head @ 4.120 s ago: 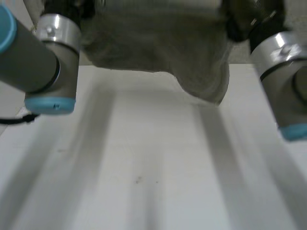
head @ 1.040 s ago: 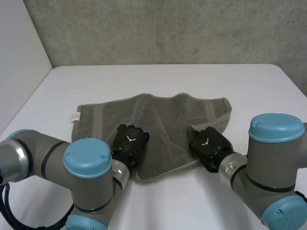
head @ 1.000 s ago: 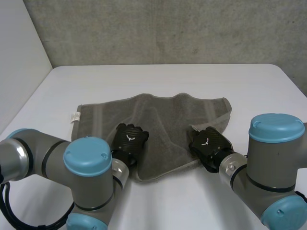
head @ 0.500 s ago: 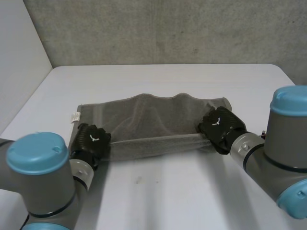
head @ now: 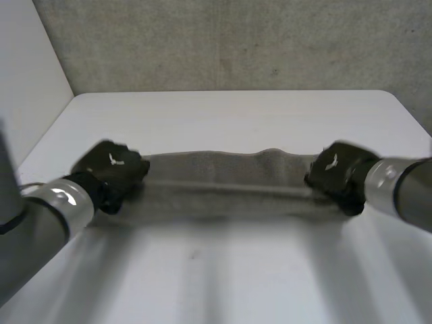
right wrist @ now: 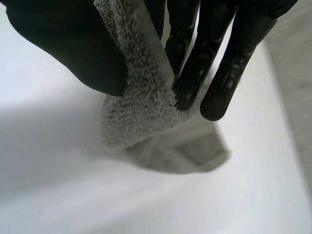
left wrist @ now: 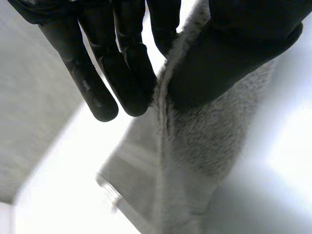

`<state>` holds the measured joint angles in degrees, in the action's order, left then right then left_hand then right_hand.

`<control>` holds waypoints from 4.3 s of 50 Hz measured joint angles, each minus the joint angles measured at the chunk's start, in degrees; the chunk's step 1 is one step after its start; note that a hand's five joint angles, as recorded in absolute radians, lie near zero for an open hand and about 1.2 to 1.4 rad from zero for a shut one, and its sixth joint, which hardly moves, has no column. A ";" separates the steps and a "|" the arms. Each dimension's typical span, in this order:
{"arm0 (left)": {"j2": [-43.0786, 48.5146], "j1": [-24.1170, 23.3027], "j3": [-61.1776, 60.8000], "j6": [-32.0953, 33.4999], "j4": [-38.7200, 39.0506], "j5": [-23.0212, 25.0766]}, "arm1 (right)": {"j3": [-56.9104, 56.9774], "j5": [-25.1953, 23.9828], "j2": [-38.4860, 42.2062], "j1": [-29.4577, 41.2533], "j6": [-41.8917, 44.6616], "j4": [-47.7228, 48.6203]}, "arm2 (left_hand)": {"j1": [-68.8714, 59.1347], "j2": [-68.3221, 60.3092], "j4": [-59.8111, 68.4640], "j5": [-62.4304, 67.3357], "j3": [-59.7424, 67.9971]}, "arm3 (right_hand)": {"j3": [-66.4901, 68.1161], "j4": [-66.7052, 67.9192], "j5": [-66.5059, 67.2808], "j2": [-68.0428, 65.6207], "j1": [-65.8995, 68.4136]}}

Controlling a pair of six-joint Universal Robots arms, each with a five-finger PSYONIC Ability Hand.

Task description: Fold the laundry

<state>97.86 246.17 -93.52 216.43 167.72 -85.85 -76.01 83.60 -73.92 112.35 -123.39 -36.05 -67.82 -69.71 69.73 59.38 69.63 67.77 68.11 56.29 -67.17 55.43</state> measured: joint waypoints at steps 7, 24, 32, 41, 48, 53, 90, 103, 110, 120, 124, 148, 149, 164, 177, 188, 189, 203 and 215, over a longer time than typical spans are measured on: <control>12.79 1.38 6.89 2.61 -0.05 -0.30 | 6.31 1.30 9.75 0.48 2.18 1.08 | -0.10 0.00 0.01 0.08 0.00 | 0.00 0.00 0.11 0.00 0.00; 17.62 0.74 41.46 -1.00 37.34 -9.85 | 23.39 6.77 5.96 2.18 -11.44 53.71 | -0.27 -0.02 0.02 0.35 0.03 | 0.00 0.02 0.15 -0.43 0.00; 13.89 1.21 25.51 -3.80 39.89 -9.54 | 6.52 4.14 1.51 1.56 -12.09 55.20 | -0.36 -0.02 0.03 0.36 0.03 | 0.41 0.31 0.20 -0.43 0.00; 14.07 1.96 -0.75 -3.46 40.63 -2.51 | -10.98 3.14 4.44 1.52 -12.12 46.83 | -0.83 -0.03 0.03 0.36 0.03 | 0.40 0.31 0.49 -0.43 0.00; 16.64 2.29 -11.62 -2.55 42.68 0.52 | -18.12 1.58 8.88 1.56 -13.68 45.31 | -0.86 -0.03 0.03 0.36 0.03 | 0.39 0.31 0.54 -0.43 0.00; 16.03 3.26 -15.01 -2.17 42.92 0.54 | -20.67 -0.98 10.40 0.90 -17.78 44.75 | -0.86 -0.03 0.03 0.36 0.03 | 0.15 -0.08 0.54 -0.32 0.00; 9.53 5.66 -20.98 -2.87 43.17 0.69 | -24.61 -11.86 6.08 -15.28 -29.09 34.76 | -0.86 -0.03 0.03 0.36 0.03 | -31.45 -32.08 -29.94 30.02 -23.13; 9.71 6.36 -20.14 -2.93 42.89 0.65 | -25.51 -12.53 5.83 -15.83 -28.25 33.23 | -0.86 -0.03 0.03 0.36 0.03 | -33.84 -33.84 -32.06 31.86 -24.94; 9.73 7.08 -20.02 -2.97 42.77 0.81 | -25.57 -12.55 7.12 -16.09 -28.14 35.40 | -0.86 -0.03 0.03 0.35 0.03 | -27.01 -28.18 -26.84 26.91 -20.77; 10.40 7.29 -20.01 -2.96 43.16 0.95 | -25.36 -12.07 7.84 -18.34 -28.74 43.89 | -0.32 1.92 -1.60 -1.14 -1.83 | -0.05 0.06 -0.73 -0.42 0.34; 11.39 7.36 -19.84 -2.80 43.44 0.97 | -25.46 -11.91 6.97 -19.20 -28.56 44.98 | 16.86 17.34 -17.29 -16.91 -17.14 | -0.05 0.07 -0.43 -0.42 0.34; 13.81 11.39 -18.31 -2.48 42.68 1.12 | -25.90 -12.74 5.88 -21.37 -28.10 44.80 | 7.10 9.42 -9.43 -9.23 -9.38 | -0.05 0.24 -0.15 -0.42 0.34; 13.69 11.46 -18.44 -2.48 42.64 1.15 | -25.99 -12.75 5.88 -21.28 -28.03 44.68 | 2.91 3.78 -3.87 -3.77 -3.79 | -0.05 0.24 -0.15 -0.42 0.34; -1.80 10.80 -16.99 -2.60 34.25 0.84 | -19.73 -11.85 -8.20 -21.31 -19.32 31.47 | 0.80 0.07 -0.16 -0.72 -0.05 | 0.13 0.26 -0.05 -0.48 0.34; -18.38 10.31 9.10 -2.86 13.22 0.80 | 14.12 -11.99 -17.60 -21.69 -17.40 7.36 | -0.26 -0.02 0.01 -0.07 0.03 | 0.22 0.26 0.00 -0.48 0.34; 0.50 10.38 18.17 -2.46 1.80 0.64 | 14.99 -9.54 -3.41 -19.55 -10.31 0.88 | -0.26 -0.03 0.02 0.00 0.03 | 0.22 0.26 0.04 -0.48 0.34; 0.50 10.38 18.17 -2.46 1.80 0.64 | 14.99 -9.54 -3.41 -19.55 -10.31 0.88 | -0.26 -0.03 0.02 0.00 0.03 | 0.22 0.26 0.04 -0.48 0.34; 21.53 9.59 41.06 0.09 5.23 -0.25 | 33.87 5.96 15.08 -9.61 -8.65 18.77 | -0.61 -0.04 0.03 0.10 0.05 | 0.22 0.27 0.05 -0.48 0.34; 14.02 8.00 54.48 -11.33 24.05 -6.43 | 30.71 7.59 3.25 -9.04 -13.23 46.36 | -1.08 -0.05 0.03 0.24 0.05 | 0.22 0.27 0.18 -0.48 0.34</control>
<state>111.88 254.17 -39.05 205.11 191.77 -92.28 -45.30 91.19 -70.67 103.30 -136.61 10.31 -68.89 -69.76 69.76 59.62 69.69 67.99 68.38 56.47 -67.65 55.78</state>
